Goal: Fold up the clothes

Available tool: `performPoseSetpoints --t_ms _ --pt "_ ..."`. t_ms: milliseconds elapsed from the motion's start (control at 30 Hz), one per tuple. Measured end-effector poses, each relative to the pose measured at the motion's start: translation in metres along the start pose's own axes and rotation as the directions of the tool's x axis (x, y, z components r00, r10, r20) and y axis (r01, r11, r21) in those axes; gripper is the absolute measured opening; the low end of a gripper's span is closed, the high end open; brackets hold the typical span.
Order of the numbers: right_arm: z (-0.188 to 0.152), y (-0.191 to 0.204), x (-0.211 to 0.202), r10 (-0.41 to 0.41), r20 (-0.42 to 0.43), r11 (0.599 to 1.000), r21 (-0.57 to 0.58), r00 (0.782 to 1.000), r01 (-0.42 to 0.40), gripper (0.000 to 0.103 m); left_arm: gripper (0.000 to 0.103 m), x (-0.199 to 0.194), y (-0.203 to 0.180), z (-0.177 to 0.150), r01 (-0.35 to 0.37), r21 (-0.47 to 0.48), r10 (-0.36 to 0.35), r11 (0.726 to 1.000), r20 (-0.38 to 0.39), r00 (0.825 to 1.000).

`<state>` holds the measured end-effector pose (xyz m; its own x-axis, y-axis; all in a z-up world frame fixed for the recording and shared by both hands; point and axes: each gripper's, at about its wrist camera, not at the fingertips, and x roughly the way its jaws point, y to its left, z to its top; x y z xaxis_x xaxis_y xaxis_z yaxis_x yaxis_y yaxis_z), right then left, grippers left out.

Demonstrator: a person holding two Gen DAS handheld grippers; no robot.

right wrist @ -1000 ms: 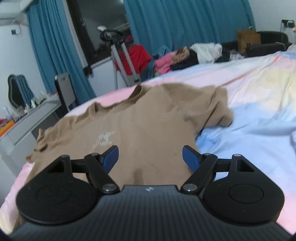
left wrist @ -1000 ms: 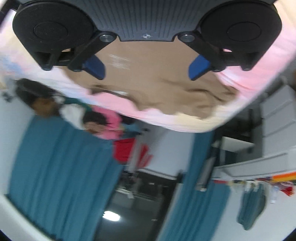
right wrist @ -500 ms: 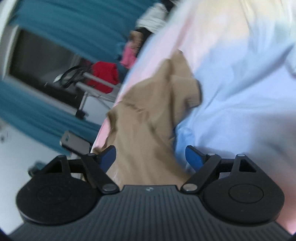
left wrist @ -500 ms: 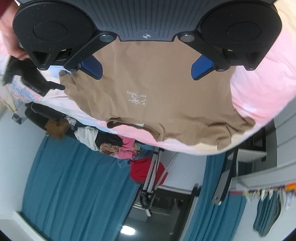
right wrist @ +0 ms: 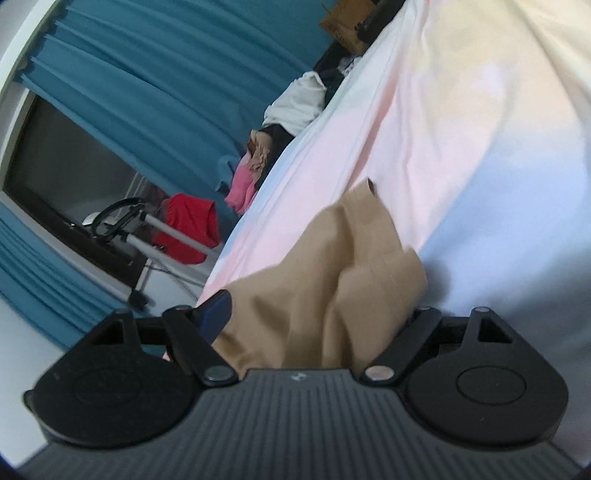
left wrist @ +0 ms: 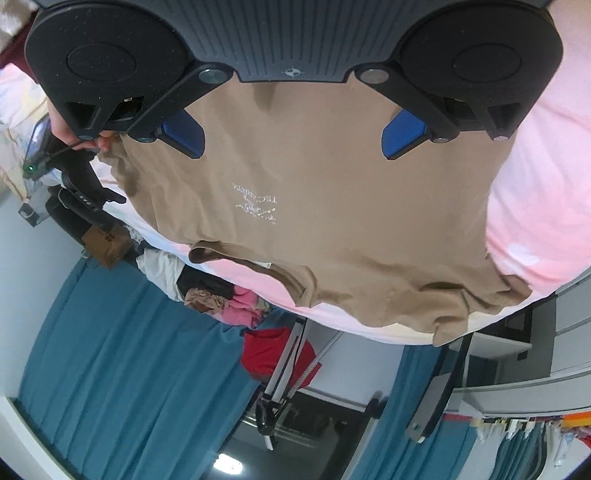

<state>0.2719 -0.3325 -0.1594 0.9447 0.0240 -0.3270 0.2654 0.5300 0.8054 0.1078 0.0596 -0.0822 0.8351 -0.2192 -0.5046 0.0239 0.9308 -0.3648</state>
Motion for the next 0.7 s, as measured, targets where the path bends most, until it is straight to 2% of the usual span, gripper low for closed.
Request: performPoseSetpoints --t_ms 67,100,167,233,267,400,500,633,700 --pt "0.008 0.004 0.012 -0.010 0.016 1.000 -0.020 1.000 0.010 0.084 0.103 0.004 0.001 0.000 0.005 -0.007 -0.005 1.000 0.000 1.000" --pt "0.011 0.006 0.018 -0.015 0.024 0.999 -0.028 1.000 0.016 0.079 0.103 0.006 0.002 0.000 0.006 -0.013 -0.006 1.000 -0.006 1.000" --pt "0.017 0.011 0.028 -0.054 0.027 0.997 -0.054 0.998 0.055 0.060 0.103 0.011 0.004 0.000 0.005 -0.024 -0.005 1.000 -0.020 1.000" --pt "0.023 0.018 0.031 -0.106 0.035 0.990 -0.088 0.994 0.109 0.017 0.103 0.014 0.004 -0.001 0.000 -0.023 -0.001 1.000 -0.027 1.000" --pt "0.025 0.021 0.031 -0.130 0.039 0.985 -0.107 0.991 0.133 0.011 0.103 0.014 0.004 -0.001 -0.001 -0.018 0.001 1.000 -0.024 1.000" --pt "0.040 0.030 0.006 -0.154 0.165 0.962 -0.202 0.974 0.186 0.007 0.103 0.008 0.000 0.001 -0.011 0.007 0.011 1.000 0.001 1.000" --pt "0.058 0.028 -0.007 -0.194 0.238 0.946 -0.212 0.952 0.245 0.007 0.103 0.005 -0.005 0.005 -0.035 0.035 0.035 0.999 0.015 0.999" --pt "0.077 0.042 -0.017 -0.235 0.293 0.933 -0.201 0.927 0.300 0.005 0.103 0.000 -0.007 0.015 -0.084 0.084 0.080 0.993 0.042 0.996" --pt "0.076 0.055 -0.019 -0.214 0.280 0.929 -0.238 0.936 0.284 0.005 0.103 -0.004 -0.005 0.018 -0.093 0.092 0.088 0.991 0.051 0.995"
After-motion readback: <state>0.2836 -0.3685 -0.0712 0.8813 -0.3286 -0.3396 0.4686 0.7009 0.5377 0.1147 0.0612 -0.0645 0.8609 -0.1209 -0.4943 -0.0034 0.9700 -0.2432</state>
